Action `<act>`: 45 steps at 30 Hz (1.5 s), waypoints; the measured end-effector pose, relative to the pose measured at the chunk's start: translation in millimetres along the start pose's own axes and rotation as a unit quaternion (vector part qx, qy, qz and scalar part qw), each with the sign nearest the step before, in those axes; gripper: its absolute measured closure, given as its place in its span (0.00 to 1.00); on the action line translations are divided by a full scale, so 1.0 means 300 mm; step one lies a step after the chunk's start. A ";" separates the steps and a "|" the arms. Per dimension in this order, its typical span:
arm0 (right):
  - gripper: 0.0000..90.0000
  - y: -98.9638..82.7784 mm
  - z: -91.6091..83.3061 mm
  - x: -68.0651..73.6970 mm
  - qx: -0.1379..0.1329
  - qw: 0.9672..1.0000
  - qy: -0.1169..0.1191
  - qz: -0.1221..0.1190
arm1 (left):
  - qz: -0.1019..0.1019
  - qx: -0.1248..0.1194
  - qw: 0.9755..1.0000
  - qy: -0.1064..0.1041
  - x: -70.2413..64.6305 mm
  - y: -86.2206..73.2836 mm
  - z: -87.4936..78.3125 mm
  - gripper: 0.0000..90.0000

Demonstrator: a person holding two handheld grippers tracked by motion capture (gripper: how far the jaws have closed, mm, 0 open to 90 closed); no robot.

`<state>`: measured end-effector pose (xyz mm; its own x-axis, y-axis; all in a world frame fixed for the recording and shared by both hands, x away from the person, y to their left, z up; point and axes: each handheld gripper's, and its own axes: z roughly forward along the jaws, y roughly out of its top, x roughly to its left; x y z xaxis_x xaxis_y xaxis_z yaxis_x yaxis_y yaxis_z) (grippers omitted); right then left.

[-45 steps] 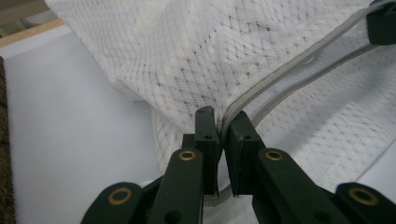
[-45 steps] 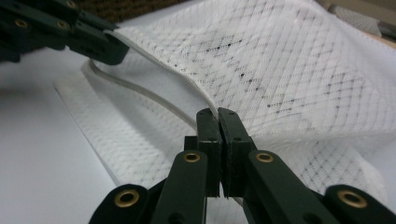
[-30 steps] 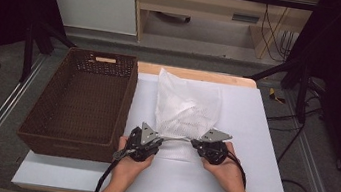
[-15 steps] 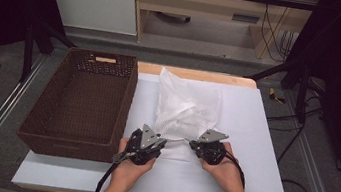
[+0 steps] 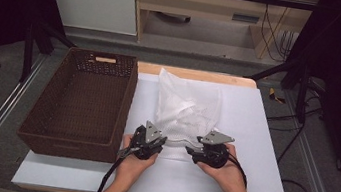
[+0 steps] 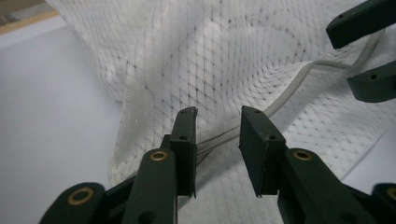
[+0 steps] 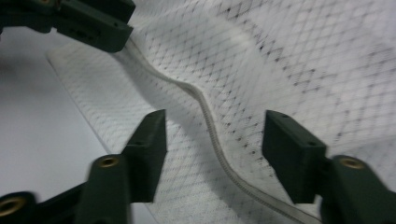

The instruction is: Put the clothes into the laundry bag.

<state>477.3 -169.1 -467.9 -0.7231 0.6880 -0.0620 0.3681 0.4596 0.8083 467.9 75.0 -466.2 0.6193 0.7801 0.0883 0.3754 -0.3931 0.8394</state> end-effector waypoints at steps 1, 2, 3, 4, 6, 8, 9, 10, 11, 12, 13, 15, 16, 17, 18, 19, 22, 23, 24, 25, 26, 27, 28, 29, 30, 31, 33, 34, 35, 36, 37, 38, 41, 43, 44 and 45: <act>0.36 0.002 -0.014 -0.001 -0.012 1.000 -0.005 0.003 | 0.000 -0.005 1.000 0.000 -0.002 0.004 -0.012 0.70; 0.34 0.002 -0.020 -0.001 -0.014 1.000 -0.008 0.008 | 0.000 -0.005 1.000 0.000 -0.002 0.004 -0.012 0.68; 0.31 0.001 -0.027 -0.005 -0.021 1.000 -0.014 0.010 | -0.002 -0.011 1.000 0.000 -0.003 0.009 -0.026 0.65; 0.28 0.001 -0.031 -0.009 -0.024 0.999 -0.018 0.011 | -0.002 -0.011 1.000 0.000 -0.003 0.009 -0.026 0.63; 0.25 0.001 -0.037 -0.014 -0.027 0.999 -0.024 0.019 | -0.003 -0.018 1.000 -0.002 -0.006 0.015 -0.041 0.59; 0.21 0.003 -0.051 -0.031 -0.042 0.998 -0.034 0.035 | -0.001 -0.024 1.000 -0.004 -0.011 0.022 -0.054 0.53; 0.19 0.004 -0.057 -0.037 -0.048 0.997 -0.039 0.043 | -0.003 -0.028 1.000 -0.009 -0.016 0.028 -0.068 0.50; 0.18 0.005 -0.061 -0.042 -0.050 0.997 -0.043 0.049 | -0.003 -0.028 1.000 -0.009 -0.016 0.028 -0.068 0.48; 0.17 0.005 -0.065 -0.046 -0.053 0.996 -0.050 0.050 | -0.004 -0.030 0.999 -0.011 -0.020 0.032 -0.079 0.44; 0.16 0.005 -0.069 -0.047 -0.056 0.996 -0.054 0.054 | -0.004 -0.030 0.999 -0.011 -0.020 0.032 -0.079 0.42; 0.14 0.005 -0.074 -0.052 -0.060 0.995 -0.061 0.057 | -0.005 -0.033 0.999 -0.016 -0.024 0.037 -0.094 0.39; 0.11 0.002 -0.081 -0.060 -0.064 0.994 -0.070 0.061 | -0.007 -0.032 0.999 -0.022 -0.026 0.041 -0.108 0.32; 0.11 0.002 -0.086 -0.065 -0.067 0.993 -0.077 0.061 | -0.013 -0.034 0.999 -0.026 -0.027 0.044 -0.115 0.29; 0.10 0.002 -0.091 -0.068 -0.073 0.992 -0.083 0.064 | -0.017 -0.037 0.999 -0.030 -0.029 0.046 -0.123 0.27; 0.10 0.002 -0.091 -0.068 -0.073 0.992 -0.083 0.064 | -0.017 -0.037 0.999 -0.030 -0.029 0.046 -0.123 0.25; 0.10 0.003 -0.101 -0.075 -0.084 0.990 -0.090 0.072 | -0.021 -0.042 0.998 -0.034 -0.032 0.052 -0.139 0.23; 0.09 0.005 -0.114 -0.081 -0.096 0.987 -0.102 0.080 | -0.021 -0.044 0.998 -0.045 -0.039 0.067 -0.167 0.19; 0.09 0.005 -0.114 -0.081 -0.096 0.987 -0.102 0.080 | -0.021 -0.044 0.998 -0.045 -0.039 0.067 -0.167 0.18; 0.09 0.005 -0.120 -0.082 -0.101 0.986 -0.105 0.084 | -0.022 -0.045 0.998 -0.047 -0.039 0.072 -0.178 0.18; 0.09 0.005 -0.130 -0.086 -0.107 0.984 -0.110 0.087 | -0.026 -0.045 0.997 -0.049 -0.036 0.081 -0.194 0.17; 0.09 0.005 -0.130 -0.086 -0.107 0.984 -0.110 0.087 | -0.026 -0.045 0.997 -0.049 -0.036 0.081 -0.194 0.16; 0.09 0.005 -0.137 -0.092 -0.111 0.983 -0.113 0.091 | -0.031 -0.048 0.997 -0.050 -0.031 0.092 -0.210 0.15; 0.10 0.004 -0.142 -0.095 -0.111 0.982 -0.118 0.093 | -0.031 -0.048 0.997 -0.050 -0.031 0.092 -0.210 0.15; 0.10 0.003 -0.146 -0.099 -0.113 0.982 -0.120 0.096 | -0.032 -0.046 0.997 -0.049 -0.024 0.101 -0.223 0.14; 0.10 0.002 -0.150 -0.102 -0.115 0.981 -0.123 0.100 | -0.032 -0.046 0.997 -0.049 -0.024 0.101 -0.223 0.13; 0.10 0.000 -0.157 -0.107 -0.118 0.979 -0.127 0.109 | -0.035 -0.047 0.997 -0.048 -0.016 0.108 -0.241 0.13; 0.10 -0.002 -0.163 -0.113 -0.120 0.978 -0.130 0.113 | -0.037 -0.047 0.997 -0.047 -0.010 0.111 -0.250 0.13; 0.10 -0.005 -0.170 -0.118 -0.123 0.976 -0.132 0.118 | -0.039 -0.046 0.997 -0.046 -0.005 0.113 -0.258 0.12; 0.10 -0.008 -0.178 -0.128 -0.126 0.975 -0.137 0.122 | -0.040 -0.046 0.997 -0.046 0.005 0.117 -0.270 0.12; 0.10 -0.008 -0.178 -0.128 -0.126 0.975 -0.137 0.122 | -0.040 -0.046 0.997 -0.046 0.005 0.117 -0.270 0.11; 0.10 -0.009 -0.181 -0.131 -0.128 0.974 -0.139 0.125 | -0.040 -0.045 0.997 -0.041 0.017 0.121 -0.283 0.11; 0.10 -0.013 -0.189 -0.138 -0.129 0.973 -0.143 0.129 | -0.042 -0.047 0.997 -0.037 0.027 0.122 -0.294 0.11; 0.10 -0.024 -0.205 -0.157 -0.131 0.970 -0.150 0.137 | -0.053 -0.052 0.997 -0.029 0.070 0.125 -0.333 0.11; 0.10 -0.032 -0.211 -0.168 -0.130 0.969 -0.151 0.143 | -0.059 -0.050 0.997 -0.024 0.099 0.124 -0.354 0.11; 0.10 -0.032 -0.211 -0.168 -0.130 0.969 -0.151 0.143 | -0.059 -0.050 0.997 -0.024 0.099 0.124 -0.354 0.11; 0.10 -0.042 -0.215 -0.179 -0.127 0.970 -0.149 0.147 | -0.059 -0.044 0.997 -0.018 0.123 0.122 -0.372 0.11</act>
<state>473.9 -248.0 -437.0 -0.3941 0.9173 0.0573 0.3499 0.0921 0.9323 427.6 143.7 -372.2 0.5998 0.7995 -0.0329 0.3860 -0.2531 0.8871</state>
